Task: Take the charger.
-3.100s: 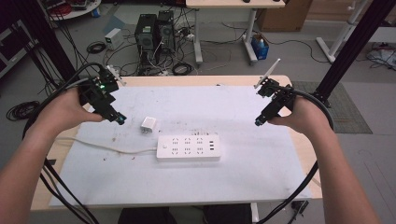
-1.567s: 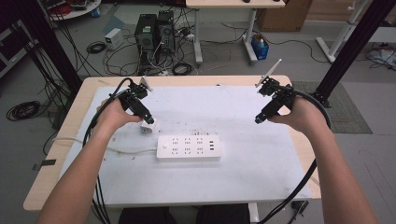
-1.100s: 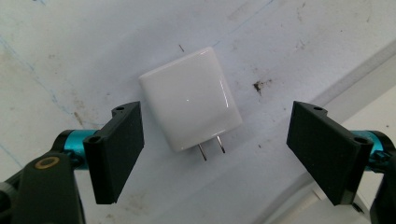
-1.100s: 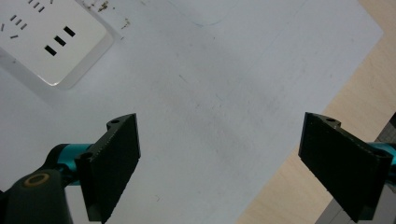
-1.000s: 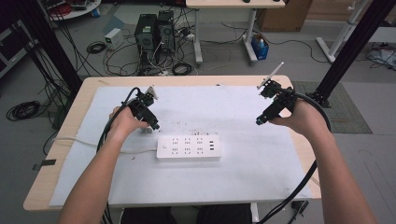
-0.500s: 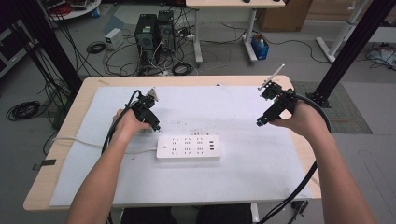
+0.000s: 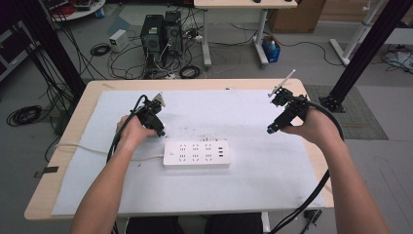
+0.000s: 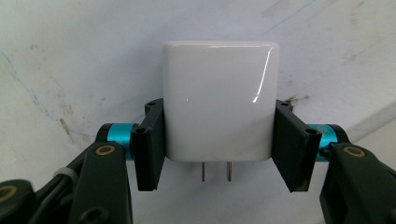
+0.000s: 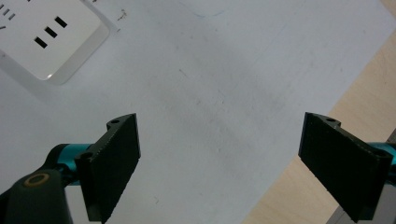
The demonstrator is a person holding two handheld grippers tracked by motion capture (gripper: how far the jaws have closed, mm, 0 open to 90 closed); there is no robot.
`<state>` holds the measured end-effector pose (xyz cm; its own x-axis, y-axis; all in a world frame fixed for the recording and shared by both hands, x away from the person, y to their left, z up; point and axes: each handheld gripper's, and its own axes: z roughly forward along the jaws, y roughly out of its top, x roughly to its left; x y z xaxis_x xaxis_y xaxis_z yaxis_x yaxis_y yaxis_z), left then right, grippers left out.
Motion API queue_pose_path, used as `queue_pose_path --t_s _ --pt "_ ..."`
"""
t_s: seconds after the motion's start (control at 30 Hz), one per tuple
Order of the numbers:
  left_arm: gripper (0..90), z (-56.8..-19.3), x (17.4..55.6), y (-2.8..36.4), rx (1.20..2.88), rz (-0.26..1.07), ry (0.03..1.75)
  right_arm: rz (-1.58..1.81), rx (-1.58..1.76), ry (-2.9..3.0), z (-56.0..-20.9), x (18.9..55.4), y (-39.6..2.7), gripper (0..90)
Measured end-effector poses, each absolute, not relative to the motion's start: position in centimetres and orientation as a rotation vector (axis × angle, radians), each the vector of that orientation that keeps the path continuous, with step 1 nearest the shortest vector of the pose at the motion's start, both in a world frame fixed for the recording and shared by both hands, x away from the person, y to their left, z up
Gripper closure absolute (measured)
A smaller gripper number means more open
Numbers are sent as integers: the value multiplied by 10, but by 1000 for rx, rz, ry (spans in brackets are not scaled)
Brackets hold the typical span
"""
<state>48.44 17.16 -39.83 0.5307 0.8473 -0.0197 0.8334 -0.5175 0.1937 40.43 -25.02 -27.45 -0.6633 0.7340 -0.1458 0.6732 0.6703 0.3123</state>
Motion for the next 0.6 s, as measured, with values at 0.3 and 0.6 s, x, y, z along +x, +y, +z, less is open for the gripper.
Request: queue_pose_path --t_s 0.3,0.6 --pt "426 -341 460 173 2577 143 1256 334 1146 2629 -271 405 -249 121" --pt "425 -283 430 178 2592 164 1161 304 1150 2634 -264 408 -239 121"
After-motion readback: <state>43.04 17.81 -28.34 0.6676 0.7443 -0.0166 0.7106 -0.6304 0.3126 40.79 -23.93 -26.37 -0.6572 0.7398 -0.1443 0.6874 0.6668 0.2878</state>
